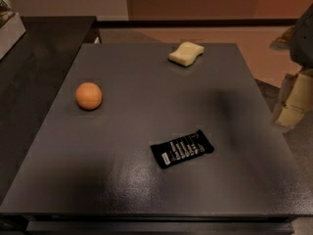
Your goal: Move rxbar chocolate near orange
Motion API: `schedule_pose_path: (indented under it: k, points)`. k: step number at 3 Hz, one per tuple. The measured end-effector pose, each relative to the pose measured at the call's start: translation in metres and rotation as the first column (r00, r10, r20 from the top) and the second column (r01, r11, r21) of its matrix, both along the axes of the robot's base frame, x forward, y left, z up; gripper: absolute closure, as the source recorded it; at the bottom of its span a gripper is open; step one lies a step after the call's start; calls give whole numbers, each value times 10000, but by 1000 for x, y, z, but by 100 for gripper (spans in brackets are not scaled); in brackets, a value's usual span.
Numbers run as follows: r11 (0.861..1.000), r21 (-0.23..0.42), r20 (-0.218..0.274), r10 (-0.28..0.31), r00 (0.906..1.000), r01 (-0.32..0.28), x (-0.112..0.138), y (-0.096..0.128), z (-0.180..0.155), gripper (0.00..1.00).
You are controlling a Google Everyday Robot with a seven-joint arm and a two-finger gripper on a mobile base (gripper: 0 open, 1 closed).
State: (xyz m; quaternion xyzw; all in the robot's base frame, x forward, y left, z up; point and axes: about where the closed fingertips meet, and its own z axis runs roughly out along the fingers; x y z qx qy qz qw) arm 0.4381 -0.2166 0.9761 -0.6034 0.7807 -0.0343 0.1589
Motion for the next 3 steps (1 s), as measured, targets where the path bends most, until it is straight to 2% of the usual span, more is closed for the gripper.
schedule_pose_path:
  k: [1, 2, 3]
  points:
    - [10000, 5, 30, 16, 10000, -16, 0, 1, 1, 0]
    - [9986, 79, -8, 515, 9987, -515, -1, 12, -4, 0]
    - [9904, 159, -240, 1380, 9901, -1376, -4, 36, -20, 0]
